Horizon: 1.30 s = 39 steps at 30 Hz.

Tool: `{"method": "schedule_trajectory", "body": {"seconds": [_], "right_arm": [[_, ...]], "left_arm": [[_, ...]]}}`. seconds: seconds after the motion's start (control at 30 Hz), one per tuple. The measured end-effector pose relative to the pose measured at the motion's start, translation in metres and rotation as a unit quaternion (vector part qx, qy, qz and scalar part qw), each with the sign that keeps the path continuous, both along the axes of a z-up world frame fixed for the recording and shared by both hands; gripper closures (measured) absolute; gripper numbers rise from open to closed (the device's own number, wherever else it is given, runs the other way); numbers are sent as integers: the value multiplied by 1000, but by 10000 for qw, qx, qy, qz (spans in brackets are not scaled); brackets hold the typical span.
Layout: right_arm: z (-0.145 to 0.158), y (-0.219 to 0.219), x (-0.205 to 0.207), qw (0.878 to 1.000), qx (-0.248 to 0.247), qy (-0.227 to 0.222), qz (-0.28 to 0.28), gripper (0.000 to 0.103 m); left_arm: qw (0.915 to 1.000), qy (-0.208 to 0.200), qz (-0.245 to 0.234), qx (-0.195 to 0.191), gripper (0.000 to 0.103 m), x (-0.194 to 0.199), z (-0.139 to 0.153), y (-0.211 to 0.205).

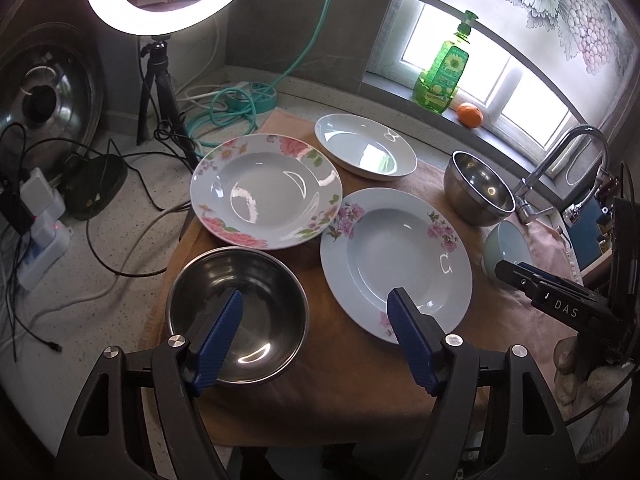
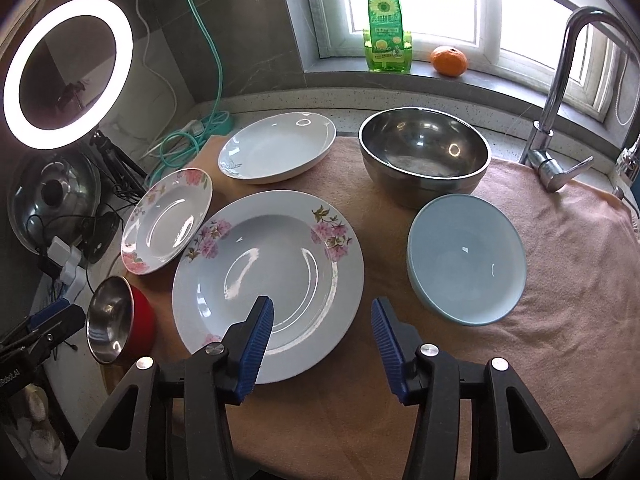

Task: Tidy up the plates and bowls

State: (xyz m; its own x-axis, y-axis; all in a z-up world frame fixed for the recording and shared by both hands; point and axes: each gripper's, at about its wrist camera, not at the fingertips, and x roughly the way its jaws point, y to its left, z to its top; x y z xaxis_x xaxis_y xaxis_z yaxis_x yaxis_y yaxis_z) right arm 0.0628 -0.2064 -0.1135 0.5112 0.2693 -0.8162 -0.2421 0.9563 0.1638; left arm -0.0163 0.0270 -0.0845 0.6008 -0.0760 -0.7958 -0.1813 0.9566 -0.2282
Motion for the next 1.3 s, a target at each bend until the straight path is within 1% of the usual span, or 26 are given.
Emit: {"method": "schedule_trajectory", "body": {"seconds": [0.17,0.3,0.47,0.57,0.63,0.73,0.87,0.9,1.03,1.1,1.2,1.3], "right_arm": [[-1,8,13,9997,-80,22,248,57],[-3,14,24,9987,-121,85,479,57],[-1,20,38,9968,-180,66,773,57],[-2,25,48,9949,-151,157,982,57],[-4,29,55,9930,-220,176,1149,57],[-6,36,65,9889,-429,147,1415,57],[-10,40,81,9836,-487,301,1713,57],[-12,41,85,9824,-518,325,1764,59],[-16,43,97,9776,-583,434,1974,63],[-18,46,101,9751,-632,462,2075,65],[-21,49,107,9711,-701,511,2222,68],[-24,53,113,9666,-736,584,2385,68]], "left_arm": [[9998,12,166,-53,29,0,-3,0],[9995,21,318,-82,33,0,-6,0],[9984,19,534,-163,34,0,-8,-1],[9977,26,639,-216,34,-3,-10,-5],[9974,58,670,-272,41,-4,-13,-9],[9965,89,757,-354,42,-6,-16,-14],[9944,123,935,-474,44,-11,-22,-18],[9939,131,981,-493,47,-12,-23,-20],[9915,181,1143,-593,49,-15,-29,-24],[9903,213,1213,-643,54,-17,-31,-26],[9888,241,1287,-723,56,-20,-35,-29],[9877,254,1334,-776,57,-20,-37,-33]]}}
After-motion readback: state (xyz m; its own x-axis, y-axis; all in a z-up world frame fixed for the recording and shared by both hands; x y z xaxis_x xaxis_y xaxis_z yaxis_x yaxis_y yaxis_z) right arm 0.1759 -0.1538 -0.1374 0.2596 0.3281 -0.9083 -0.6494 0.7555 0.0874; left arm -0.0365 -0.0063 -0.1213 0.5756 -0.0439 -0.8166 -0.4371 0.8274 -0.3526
